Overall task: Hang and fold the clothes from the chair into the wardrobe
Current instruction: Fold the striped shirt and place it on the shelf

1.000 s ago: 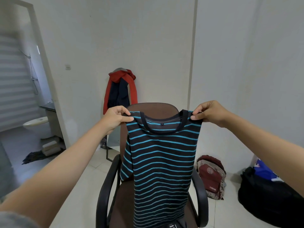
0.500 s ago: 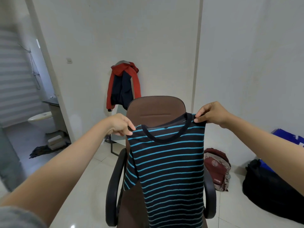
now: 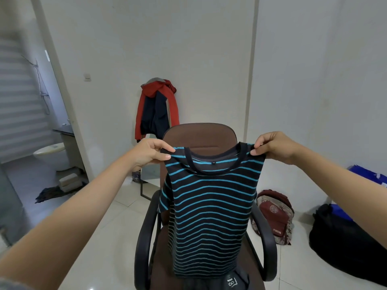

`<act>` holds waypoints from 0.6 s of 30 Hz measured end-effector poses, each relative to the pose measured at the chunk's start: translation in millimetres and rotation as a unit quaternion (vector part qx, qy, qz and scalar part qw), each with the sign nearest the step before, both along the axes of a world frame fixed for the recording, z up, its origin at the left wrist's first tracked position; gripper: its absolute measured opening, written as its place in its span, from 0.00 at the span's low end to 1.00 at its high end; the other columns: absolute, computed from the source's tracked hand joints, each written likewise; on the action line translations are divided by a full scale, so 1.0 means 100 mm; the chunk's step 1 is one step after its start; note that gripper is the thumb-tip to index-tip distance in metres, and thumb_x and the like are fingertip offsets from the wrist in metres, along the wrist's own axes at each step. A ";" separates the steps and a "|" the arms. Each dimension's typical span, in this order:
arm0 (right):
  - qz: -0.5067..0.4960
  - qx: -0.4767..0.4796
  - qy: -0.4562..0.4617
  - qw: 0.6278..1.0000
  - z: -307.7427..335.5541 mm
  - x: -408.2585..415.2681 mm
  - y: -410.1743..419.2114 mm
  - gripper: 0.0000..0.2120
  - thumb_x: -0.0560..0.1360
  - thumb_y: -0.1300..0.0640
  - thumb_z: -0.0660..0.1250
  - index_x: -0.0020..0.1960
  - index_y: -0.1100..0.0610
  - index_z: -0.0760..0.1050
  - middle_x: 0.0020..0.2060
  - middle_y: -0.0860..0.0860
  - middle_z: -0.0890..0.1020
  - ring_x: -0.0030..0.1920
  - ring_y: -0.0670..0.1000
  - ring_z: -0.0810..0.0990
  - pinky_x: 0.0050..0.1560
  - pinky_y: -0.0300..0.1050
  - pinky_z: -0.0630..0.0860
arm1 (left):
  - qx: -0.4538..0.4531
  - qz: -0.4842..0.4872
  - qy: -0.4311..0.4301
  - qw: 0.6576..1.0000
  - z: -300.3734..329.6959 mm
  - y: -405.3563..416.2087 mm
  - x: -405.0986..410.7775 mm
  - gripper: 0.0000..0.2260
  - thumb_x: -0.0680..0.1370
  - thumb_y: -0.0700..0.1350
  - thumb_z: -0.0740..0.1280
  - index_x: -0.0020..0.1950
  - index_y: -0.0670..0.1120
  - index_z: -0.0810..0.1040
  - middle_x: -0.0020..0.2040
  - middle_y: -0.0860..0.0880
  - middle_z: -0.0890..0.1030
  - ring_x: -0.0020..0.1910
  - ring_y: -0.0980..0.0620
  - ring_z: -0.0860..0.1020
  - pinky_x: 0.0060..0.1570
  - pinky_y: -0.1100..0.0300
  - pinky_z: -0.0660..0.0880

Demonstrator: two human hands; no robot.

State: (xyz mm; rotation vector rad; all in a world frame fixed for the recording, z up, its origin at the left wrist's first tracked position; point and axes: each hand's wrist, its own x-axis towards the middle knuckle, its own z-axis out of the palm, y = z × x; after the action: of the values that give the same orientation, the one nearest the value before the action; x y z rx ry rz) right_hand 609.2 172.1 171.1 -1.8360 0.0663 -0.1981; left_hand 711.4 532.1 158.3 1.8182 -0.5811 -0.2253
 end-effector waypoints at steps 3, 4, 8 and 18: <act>0.050 0.063 -0.002 0.997 0.05 0.01 0.02 0.15 0.69 0.76 0.67 0.29 0.59 0.76 0.30 0.54 0.81 0.34 0.52 0.81 0.35 0.40 0.80 | -0.033 -0.026 0.023 0.999 0.03 0.04 0.05 0.17 0.73 0.28 0.66 0.36 0.49 0.85 0.44 0.46 0.83 0.45 0.49 0.81 0.50 0.58 0.78; 0.055 0.071 -0.006 0.996 0.07 0.02 0.02 0.16 0.69 0.76 0.67 0.28 0.58 0.77 0.31 0.53 0.81 0.34 0.52 0.82 0.35 0.41 0.80 | -0.041 -0.025 0.027 0.998 0.03 0.05 0.08 0.17 0.73 0.28 0.66 0.35 0.49 0.84 0.42 0.46 0.82 0.44 0.49 0.80 0.48 0.59 0.79; 0.022 0.077 -0.031 0.996 0.07 0.10 0.05 0.13 0.68 0.76 0.68 0.33 0.60 0.76 0.31 0.54 0.81 0.35 0.52 0.82 0.35 0.41 0.80 | -0.051 0.003 0.032 0.998 -0.02 0.10 0.22 0.13 0.72 0.29 0.67 0.38 0.46 0.81 0.45 0.44 0.79 0.46 0.46 0.78 0.51 0.55 0.77; -0.055 0.041 -0.015 0.998 -0.32 0.73 -0.04 0.07 0.67 0.70 0.74 0.38 0.63 0.77 0.35 0.55 0.81 0.37 0.53 0.81 0.35 0.40 0.80 | -0.001 0.073 0.060 0.996 -0.34 -0.35 0.75 0.10 0.76 0.31 0.64 0.46 0.46 0.76 0.49 0.48 0.78 0.49 0.49 0.78 0.55 0.53 0.76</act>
State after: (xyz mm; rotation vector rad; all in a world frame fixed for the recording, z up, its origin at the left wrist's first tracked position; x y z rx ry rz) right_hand 681.9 168.2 138.8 -1.7477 0.1517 -0.2961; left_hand 785.9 497.2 124.2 1.8226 -0.3620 -0.2323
